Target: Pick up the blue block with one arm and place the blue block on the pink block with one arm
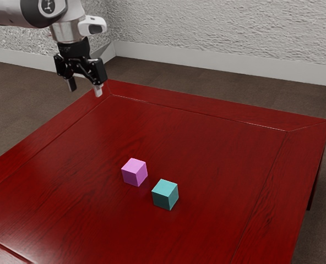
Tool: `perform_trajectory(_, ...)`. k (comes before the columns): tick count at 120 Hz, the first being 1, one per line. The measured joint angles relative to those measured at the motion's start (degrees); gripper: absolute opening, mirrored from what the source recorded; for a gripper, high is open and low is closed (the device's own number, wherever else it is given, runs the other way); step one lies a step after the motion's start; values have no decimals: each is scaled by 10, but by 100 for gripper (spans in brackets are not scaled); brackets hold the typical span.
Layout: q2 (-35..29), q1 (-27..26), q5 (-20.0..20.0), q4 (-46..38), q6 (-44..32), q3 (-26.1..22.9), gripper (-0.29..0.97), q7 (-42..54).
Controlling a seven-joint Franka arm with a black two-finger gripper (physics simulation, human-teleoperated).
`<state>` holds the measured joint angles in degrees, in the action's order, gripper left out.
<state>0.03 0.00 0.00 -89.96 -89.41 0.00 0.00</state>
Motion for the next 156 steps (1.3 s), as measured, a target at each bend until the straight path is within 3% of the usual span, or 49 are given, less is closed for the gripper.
perform_trajectory(3, 42, -65, -14, 76, 10, 69, 68, -3)
perform_trajectory(6, 69, -95, -26, 123, 18, 113, 68, -5)
perform_trajectory(16, 105, -96, -52, 188, 40, 171, 68, -13)
perform_trajectory(40, 112, -100, -74, 209, 69, 187, 68, -28)
perform_trajectory(51, 111, -100, -78, 311, 103, 186, 68, -34)
perform_trajectory(70, 117, -144, -79, 343, 134, 185, 68, -45)
perform_trajectory(82, 158, -155, -78, 324, 124, 184, 68, -52)
perform_trajectory(101, 170, -179, -52, 177, 48, 181, 68, -61)
perform_trajectory(130, 173, -190, -32, 147, -26, 176, 68, -70)
perform_trajectory(156, 173, -188, -29, 28, -124, 159, 68, -75)
